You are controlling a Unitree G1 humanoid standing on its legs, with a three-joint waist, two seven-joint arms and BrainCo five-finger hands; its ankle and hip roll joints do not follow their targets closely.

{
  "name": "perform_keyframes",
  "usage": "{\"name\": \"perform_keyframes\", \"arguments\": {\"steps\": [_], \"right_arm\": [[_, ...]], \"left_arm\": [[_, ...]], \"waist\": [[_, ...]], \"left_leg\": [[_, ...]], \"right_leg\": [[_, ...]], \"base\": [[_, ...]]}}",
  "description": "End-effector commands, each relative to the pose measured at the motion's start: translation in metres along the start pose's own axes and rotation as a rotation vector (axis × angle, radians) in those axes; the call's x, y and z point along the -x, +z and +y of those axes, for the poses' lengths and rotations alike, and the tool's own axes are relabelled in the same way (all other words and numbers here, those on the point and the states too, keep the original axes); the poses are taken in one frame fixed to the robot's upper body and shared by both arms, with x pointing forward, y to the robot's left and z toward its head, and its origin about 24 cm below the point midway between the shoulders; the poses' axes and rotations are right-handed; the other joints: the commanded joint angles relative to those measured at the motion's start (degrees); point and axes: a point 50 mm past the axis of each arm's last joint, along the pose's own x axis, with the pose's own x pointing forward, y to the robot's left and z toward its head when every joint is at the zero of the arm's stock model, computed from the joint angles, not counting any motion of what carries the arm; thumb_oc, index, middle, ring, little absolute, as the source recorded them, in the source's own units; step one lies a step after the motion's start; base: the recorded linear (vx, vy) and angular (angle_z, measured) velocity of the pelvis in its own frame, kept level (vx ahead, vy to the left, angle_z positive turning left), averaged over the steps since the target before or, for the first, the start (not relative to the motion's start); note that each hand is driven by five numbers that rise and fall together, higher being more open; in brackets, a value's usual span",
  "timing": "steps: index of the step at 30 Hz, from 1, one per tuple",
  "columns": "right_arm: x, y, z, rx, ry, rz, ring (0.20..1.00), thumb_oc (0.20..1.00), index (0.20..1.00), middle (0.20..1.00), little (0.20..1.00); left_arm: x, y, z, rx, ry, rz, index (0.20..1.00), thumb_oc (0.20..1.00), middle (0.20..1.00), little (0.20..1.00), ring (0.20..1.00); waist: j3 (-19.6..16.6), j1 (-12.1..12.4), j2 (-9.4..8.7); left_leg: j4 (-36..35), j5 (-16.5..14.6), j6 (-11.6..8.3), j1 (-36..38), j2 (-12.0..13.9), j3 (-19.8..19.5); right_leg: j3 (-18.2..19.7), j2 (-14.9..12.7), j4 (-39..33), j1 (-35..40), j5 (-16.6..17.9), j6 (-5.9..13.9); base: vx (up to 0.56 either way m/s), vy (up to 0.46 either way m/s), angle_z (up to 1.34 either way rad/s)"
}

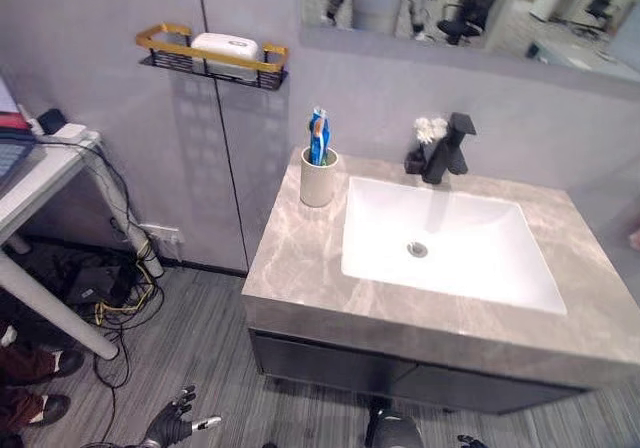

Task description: Put brush and paste in cup on sink, flatten towel.

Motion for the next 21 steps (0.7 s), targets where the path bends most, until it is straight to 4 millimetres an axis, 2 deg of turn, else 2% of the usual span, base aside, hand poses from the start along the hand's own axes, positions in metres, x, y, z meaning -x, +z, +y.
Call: {"name": "perform_keyframes", "arguments": {"steps": [1, 3, 7, 9, 11, 12, 13, 16, 21], "right_arm": [[0.0, 0.007, -0.019, 0.065, -0.043, -0.017, 1.0, 1.0, 1.0, 1.0, 1.0], [0.0, 0.008, -0.022, 0.066, -0.049, -0.032, 1.0, 1.0, 1.0, 1.0, 1.0], [0.001, 0.014, -0.03, 0.086, -0.062, -0.053, 1.0, 1.0, 1.0, 1.0, 1.0], [0.0, 0.014, -0.03, 0.086, -0.062, -0.052, 1.0, 1.0, 1.0, 1.0, 1.0], [0.0, 0.016, -0.031, 0.08, -0.063, -0.057, 1.0, 1.0, 1.0, 1.0, 1.0], [0.001, 0.015, -0.032, 0.08, -0.063, -0.058, 1.0, 1.0, 1.0, 1.0, 1.0], [0.001, 0.015, -0.032, 0.07, -0.063, -0.066, 1.0, 1.0, 1.0, 1.0, 1.0], [0.001, 0.014, -0.031, 0.072, -0.059, -0.067, 1.0, 1.0, 1.0, 1.0, 1.0], [0.002, -0.003, -0.029, 0.106, -0.047, -0.017, 1.0, 1.0, 1.0, 1.0, 1.0]], "left_arm": [[0.01, 0.03, 0.018, 0.093, 0.11, -0.186, 1.0, 1.0, 1.0, 1.0, 1.0], [0.01, 0.036, 0.025, 0.131, 0.142, -0.22, 1.0, 1.0, 1.0, 1.0, 1.0], [0.014, 0.065, 0.04, 0.186, 0.209, -0.364, 1.0, 1.0, 1.0, 1.0, 1.0], [0.016, 0.069, 0.042, 0.194, 0.214, -0.388, 1.0, 1.0, 1.0, 1.0, 1.0], [0.022, 0.087, 0.051, 0.217, 0.236, -0.48, 1.0, 1.0, 1.0, 1.0, 1.0], [0.023, 0.089, 0.051, 0.23, 0.238, -0.491, 1.0, 1.0, 1.0, 1.0, 1.0], [0.032, 0.106, 0.06, 0.255, 0.263, -0.591, 1.0, 1.0, 1.0, 1.0, 1.0], [0.036, 0.113, 0.065, 0.293, 0.281, -0.637, 1.0, 1.0, 1.0, 1.0, 1.0], [0.052, 0.143, 0.082, 0.272, 0.314, -0.785, 1.0, 1.0, 1.0, 1.0, 1.0]], "waist": [[-1.1, -1.25, 4.78], [-1.26, -1.46, 4.64], [-2.71, -0.47, 4.89], [-2.85, -0.45, 5.0], [-3.46, -0.2, 5.36], [-3.72, -0.15, 5.46], [-4.35, -0.14, 5.96], [-4.8, -0.12, 6.5], [-5.37, -0.44, 8.4]], "left_leg": [[-10.89, 0.73, 0.38, 6.3, -2.42, 0.06], [-11.46, 0.61, -0.05, 6.65, -2.2, -1.36], [-13.03, 0.47, -0.49, 7.26, -1.44, -2.2], [-13.17, 0.41, -0.63, 7.34, -1.19, -2.46], [-13.42, 0.12, -1.22, 7.58, -0.43, -2.99], [-13.6, 0.06, -1.35, 7.72, -0.21, -3.02], [-14.09, 0.07, -1.88, 7.99, 0.69, -3.02], [-14.35, 0.31, -2.38, 7.93, 1.38, -2.97], [-15.29, 1.04, -3.36, 7.68, 2.66, -2.52]], "right_leg": [[0.61, 0.41, -8.54, -2.18, 22.27, 2.65], [3.67, 1.77, -9.33, -1.8, 20.91, 2.12], [2.02, 2.21, -9.63, -1.3, 19.48, 1.86], [1.59, 2.35, -9.71, -1.05, 18.92, 1.7], [0.56, 3.17, -10.43, -0.02, 16.7, 1.12], [0.22, 3.39, -10.75, 0.28, 16.08, 0.99], [-0.42, 4.27, -11.54, 1.12, 14.38, 0.47], [-0.93, 4.95, -12.14, 1.57, 13.32, 0.09], [-1.44, 6.43, -12.89, 2.04, 10.61, -0.93]], "base": [[0.11, -0.067, 0.04], [0.09, -0.092, -0.2], [0.1, -0.102, 0.1], [0.08, -0.075, 0.06], [0.12, -0.087, 0.15], [0.18, -0.135, 0.06], [0.16, -0.123, 0.06], [0.1, -0.081, 0.05], [0.09, -0.06, -0.05]]}}
